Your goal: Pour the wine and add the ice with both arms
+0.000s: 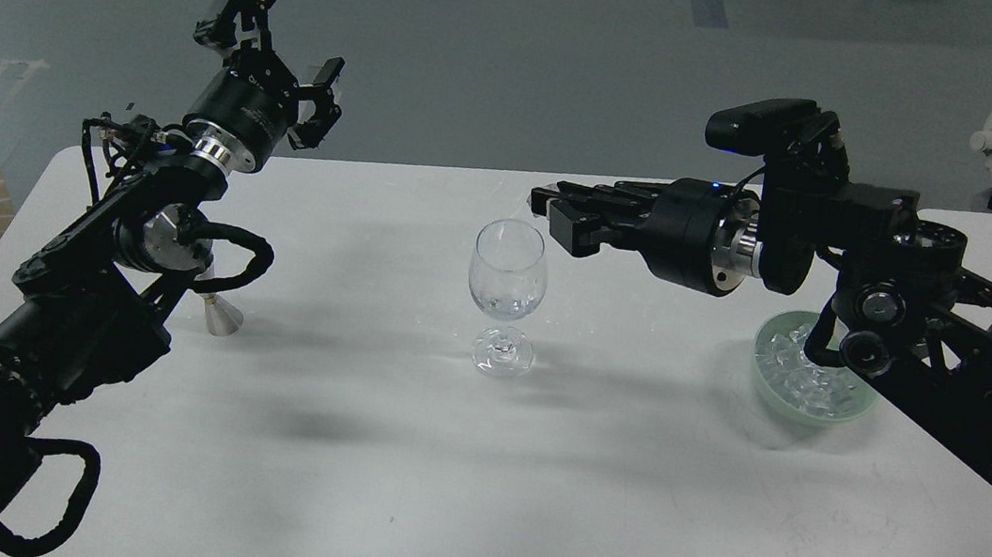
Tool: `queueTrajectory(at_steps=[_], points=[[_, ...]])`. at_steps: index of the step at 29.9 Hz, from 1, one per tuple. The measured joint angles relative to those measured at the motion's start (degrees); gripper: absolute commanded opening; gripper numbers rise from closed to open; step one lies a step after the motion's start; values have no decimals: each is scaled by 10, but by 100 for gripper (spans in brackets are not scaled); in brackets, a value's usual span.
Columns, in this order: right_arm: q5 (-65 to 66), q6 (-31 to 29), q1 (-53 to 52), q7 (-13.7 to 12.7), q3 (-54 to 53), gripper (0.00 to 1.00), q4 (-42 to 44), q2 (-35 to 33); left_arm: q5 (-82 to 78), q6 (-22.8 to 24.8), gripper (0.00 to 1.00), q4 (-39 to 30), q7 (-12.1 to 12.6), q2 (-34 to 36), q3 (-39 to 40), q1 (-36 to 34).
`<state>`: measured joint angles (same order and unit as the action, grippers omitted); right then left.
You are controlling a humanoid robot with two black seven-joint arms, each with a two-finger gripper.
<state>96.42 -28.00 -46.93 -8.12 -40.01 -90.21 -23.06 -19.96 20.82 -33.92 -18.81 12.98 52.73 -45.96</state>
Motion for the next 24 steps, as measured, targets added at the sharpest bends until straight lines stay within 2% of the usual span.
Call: queueTrajectory(at_steps=[13, 24], points=[[0, 0, -9, -9, 27, 15, 6, 13, 0, 0, 98, 0, 0, 1, 0, 0], [0, 0, -8, -14, 27, 29, 6, 21, 0, 0, 98, 0, 0, 0, -1, 0]])
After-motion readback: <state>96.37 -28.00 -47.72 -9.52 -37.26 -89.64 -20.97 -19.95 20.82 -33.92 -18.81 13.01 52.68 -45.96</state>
